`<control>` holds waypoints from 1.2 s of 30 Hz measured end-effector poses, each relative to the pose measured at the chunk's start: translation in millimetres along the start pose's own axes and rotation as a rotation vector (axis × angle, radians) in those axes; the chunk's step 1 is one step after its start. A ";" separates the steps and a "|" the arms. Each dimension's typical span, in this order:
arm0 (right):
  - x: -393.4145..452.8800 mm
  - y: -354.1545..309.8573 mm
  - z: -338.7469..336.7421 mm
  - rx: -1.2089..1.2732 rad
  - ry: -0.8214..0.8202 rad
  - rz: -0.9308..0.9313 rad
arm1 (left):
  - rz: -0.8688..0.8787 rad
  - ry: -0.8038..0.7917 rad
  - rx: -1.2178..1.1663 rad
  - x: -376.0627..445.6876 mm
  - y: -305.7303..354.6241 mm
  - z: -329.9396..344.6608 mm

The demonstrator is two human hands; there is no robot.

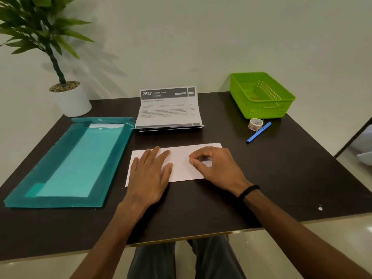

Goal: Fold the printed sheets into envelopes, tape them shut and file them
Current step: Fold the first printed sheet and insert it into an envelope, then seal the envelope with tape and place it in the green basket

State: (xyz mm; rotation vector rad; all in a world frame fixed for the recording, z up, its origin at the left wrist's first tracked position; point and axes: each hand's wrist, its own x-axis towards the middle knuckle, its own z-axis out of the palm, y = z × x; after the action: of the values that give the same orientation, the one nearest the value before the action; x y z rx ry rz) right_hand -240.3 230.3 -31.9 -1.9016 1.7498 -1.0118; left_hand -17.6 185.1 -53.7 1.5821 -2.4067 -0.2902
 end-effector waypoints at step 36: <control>58.0 50.4 -30.9 -0.359 0.595 -0.230 | 0.186 0.411 -0.823 88.1 58.6 3.1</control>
State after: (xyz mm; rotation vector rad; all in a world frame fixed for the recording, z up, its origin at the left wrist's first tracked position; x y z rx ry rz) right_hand -299.2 172.0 -30.9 -2.2135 2.1860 -1.5622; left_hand -103.2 127.2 -30.8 0.9222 -1.7449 -0.7200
